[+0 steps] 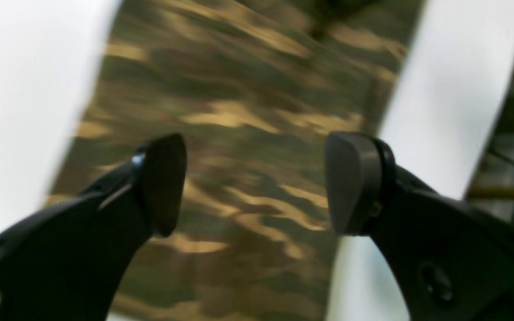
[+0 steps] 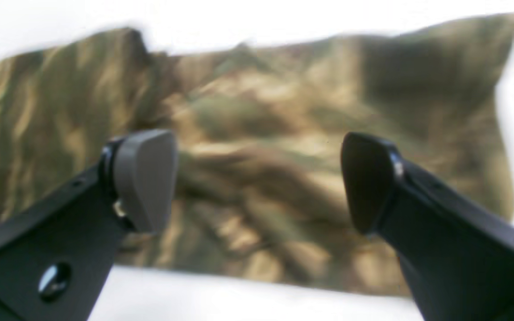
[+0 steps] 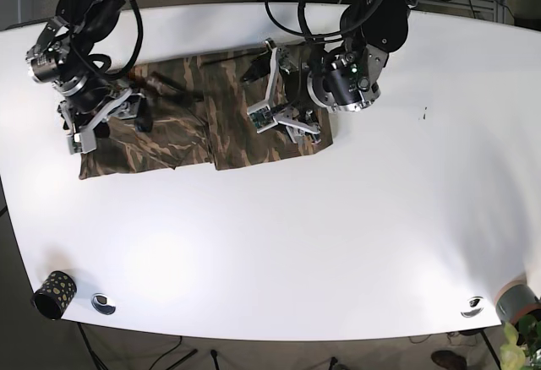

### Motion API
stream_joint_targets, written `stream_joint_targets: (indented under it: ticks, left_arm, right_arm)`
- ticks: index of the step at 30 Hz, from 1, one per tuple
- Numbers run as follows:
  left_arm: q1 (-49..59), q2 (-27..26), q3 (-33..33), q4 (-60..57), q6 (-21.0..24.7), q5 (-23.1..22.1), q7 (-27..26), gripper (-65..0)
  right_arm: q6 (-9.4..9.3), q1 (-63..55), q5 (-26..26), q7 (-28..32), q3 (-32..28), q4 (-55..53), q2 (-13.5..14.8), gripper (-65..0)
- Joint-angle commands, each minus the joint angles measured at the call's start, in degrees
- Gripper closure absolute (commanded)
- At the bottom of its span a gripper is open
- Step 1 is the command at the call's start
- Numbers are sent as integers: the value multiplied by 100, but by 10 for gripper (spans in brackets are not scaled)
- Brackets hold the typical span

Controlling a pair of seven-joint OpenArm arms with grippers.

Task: Fold the T-shirt properly
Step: 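Press the folded bundle flat with both grippers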

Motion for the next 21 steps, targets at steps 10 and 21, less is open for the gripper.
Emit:
stream_joint_targets:
  ticks: [10,21]
  left_arm:
    - [-134,-449,119,-514,-17,-70,-104,-446]
    - [-284,-1029,-109,-1191,-17,-70,-104,-446]
  right_arm:
    - [32,666,96,67,703,-1514,1006,-533]
    - [32,727,105,-82,765,-1540,971,-533]
